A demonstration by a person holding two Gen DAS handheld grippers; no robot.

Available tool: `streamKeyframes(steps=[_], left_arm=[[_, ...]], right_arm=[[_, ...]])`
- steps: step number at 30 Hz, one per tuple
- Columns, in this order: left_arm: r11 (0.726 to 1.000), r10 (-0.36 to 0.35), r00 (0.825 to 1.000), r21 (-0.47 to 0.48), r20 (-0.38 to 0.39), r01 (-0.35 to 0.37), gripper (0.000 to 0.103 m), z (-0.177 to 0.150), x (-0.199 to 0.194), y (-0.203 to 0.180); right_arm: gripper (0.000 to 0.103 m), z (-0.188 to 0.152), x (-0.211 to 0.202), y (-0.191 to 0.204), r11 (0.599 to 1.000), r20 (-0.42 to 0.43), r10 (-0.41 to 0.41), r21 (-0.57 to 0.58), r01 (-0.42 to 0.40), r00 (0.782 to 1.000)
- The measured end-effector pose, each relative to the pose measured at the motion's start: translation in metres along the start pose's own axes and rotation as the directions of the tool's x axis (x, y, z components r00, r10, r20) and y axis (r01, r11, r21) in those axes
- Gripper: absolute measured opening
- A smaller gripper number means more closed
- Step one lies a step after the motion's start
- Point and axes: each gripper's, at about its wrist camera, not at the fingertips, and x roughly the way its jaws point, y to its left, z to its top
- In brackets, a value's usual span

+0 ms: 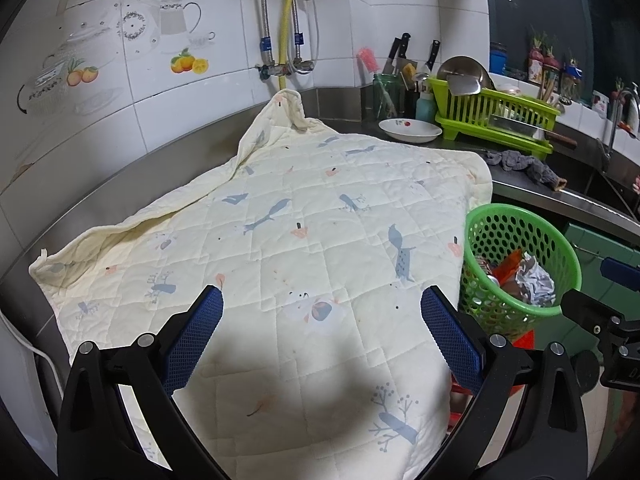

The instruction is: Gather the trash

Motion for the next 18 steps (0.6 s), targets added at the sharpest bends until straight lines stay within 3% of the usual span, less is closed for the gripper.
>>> streamKeyframes(steps=[18], left_arm=[[1.0, -0.02, 1.0, 0.018, -0.011, 0.021, 0.098, -0.002, 0.0041, -0.0104]], right_arm=[[0.093, -0.0015, -0.0006, -0.0061, 1.0, -0.004, -0.006, 0.009, 0.006, 1.0]])
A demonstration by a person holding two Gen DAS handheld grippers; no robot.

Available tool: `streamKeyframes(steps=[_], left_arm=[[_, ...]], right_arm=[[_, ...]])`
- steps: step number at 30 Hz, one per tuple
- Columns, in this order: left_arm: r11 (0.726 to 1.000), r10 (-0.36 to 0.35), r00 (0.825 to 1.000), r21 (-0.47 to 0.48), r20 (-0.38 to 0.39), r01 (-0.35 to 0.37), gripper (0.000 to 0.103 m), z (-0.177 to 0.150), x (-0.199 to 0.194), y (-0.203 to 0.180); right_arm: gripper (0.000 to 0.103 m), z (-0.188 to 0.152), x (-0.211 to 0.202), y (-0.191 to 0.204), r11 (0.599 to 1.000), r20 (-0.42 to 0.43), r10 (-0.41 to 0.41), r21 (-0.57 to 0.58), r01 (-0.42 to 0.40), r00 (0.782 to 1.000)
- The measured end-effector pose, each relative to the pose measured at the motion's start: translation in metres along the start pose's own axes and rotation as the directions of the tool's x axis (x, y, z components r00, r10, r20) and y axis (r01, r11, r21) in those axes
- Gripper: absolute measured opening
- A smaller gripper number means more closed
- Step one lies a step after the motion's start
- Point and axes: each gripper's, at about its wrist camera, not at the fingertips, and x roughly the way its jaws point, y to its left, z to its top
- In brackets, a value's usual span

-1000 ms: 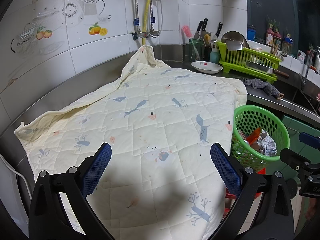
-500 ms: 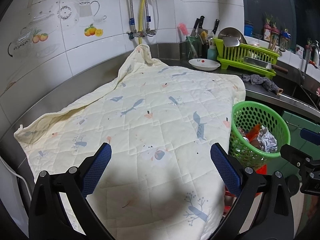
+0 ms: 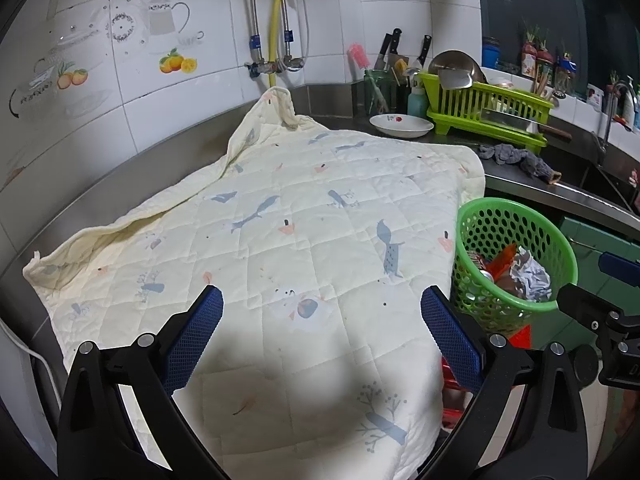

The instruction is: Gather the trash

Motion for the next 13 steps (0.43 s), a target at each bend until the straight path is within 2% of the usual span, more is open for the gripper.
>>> streamKeyframes(steps=[13], left_arm=[[1.0, -0.006, 1.0, 0.0, -0.009, 0.006, 0.098, 0.0001, 0.0012, -0.0025]], right_arm=[[0.093, 0.0, 0.0008, -0.0015, 1.0, -0.003, -0.001, 0.006, 0.001, 1.0]])
